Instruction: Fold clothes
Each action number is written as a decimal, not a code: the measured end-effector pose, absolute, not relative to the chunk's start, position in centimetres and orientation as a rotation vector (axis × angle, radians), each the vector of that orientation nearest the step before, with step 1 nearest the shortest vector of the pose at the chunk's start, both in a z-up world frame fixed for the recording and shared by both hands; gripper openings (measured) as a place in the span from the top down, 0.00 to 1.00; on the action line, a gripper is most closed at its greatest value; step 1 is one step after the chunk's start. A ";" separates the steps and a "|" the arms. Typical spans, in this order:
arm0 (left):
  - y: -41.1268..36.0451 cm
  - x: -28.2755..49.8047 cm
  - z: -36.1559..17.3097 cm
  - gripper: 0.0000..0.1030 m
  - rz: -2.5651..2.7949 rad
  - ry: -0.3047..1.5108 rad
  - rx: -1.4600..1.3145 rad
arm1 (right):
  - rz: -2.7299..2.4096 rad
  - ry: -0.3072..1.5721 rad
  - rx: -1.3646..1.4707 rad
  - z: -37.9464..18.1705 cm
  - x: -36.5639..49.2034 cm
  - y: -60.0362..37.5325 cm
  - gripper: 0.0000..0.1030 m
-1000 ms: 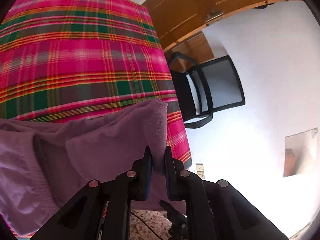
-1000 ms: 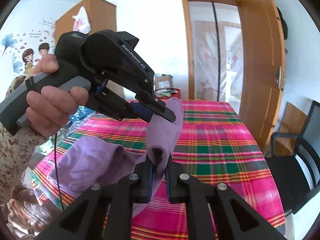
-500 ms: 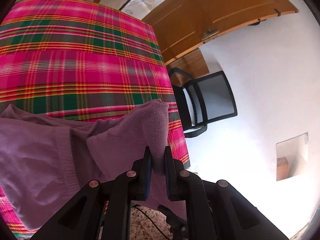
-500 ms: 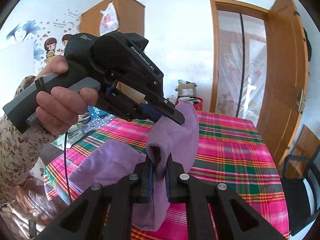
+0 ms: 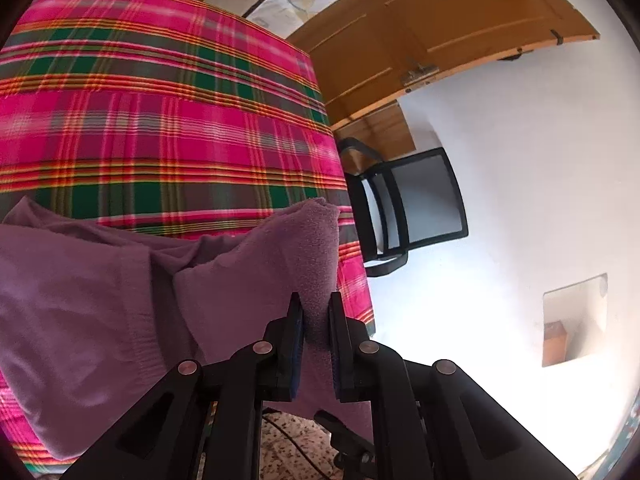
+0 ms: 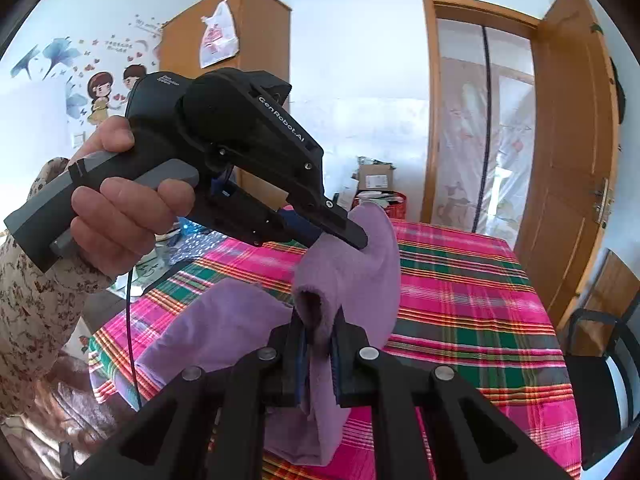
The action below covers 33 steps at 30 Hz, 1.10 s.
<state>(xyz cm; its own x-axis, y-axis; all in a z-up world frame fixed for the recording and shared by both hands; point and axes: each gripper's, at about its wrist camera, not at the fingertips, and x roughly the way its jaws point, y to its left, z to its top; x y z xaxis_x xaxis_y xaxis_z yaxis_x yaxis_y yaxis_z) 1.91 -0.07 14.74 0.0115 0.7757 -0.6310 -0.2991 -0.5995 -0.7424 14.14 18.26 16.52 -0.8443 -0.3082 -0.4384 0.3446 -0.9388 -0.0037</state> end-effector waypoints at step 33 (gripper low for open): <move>20.1 -0.2 3.7 0.85 1.517 -0.258 -1.789 | -2.855 -0.327 0.898 7.5 12.4 34.0 0.90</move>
